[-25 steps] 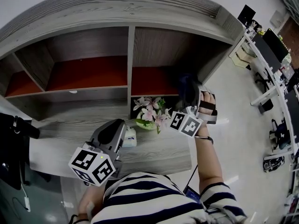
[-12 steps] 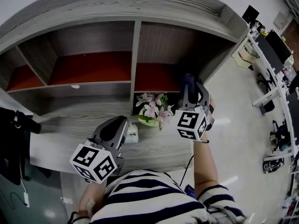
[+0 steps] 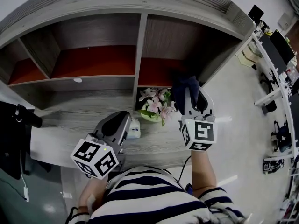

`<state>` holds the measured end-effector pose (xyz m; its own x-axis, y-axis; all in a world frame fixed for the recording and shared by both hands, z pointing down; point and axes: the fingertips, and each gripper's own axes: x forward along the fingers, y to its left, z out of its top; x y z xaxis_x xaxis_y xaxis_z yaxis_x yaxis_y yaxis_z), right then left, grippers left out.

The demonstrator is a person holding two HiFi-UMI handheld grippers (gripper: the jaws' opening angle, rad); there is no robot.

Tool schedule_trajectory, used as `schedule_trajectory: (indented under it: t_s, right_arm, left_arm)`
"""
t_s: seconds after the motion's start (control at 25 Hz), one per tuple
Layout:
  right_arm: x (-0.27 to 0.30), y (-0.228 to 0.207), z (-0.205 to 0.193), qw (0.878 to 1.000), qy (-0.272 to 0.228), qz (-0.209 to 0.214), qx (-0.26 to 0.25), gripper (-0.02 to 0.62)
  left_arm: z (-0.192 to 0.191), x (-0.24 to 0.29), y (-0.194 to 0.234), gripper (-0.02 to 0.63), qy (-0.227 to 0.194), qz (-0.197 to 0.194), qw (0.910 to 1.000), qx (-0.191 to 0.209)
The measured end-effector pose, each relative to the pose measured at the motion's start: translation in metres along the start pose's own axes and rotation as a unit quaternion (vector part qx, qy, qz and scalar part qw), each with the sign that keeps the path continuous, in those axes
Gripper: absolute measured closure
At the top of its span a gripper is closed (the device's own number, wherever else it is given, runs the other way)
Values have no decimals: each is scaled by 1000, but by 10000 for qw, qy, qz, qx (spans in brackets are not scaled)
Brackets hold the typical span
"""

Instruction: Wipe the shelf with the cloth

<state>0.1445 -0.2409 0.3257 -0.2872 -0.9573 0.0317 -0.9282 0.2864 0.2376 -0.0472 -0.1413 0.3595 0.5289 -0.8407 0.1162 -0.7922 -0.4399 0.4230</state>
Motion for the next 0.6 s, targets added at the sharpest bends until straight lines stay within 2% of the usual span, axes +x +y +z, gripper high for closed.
schedule_trajectory:
  t_s: [0.28,0.6]
  right_arm:
    - [-22,23,15,9949,-161,636,762,514]
    - [-40,47,23,9865,-247,1273,999,514]
  left_arm:
    - [-1,0,-1,568,5,-3,10000,7]
    - [-1,0,3,568,20,66,10000,-2]
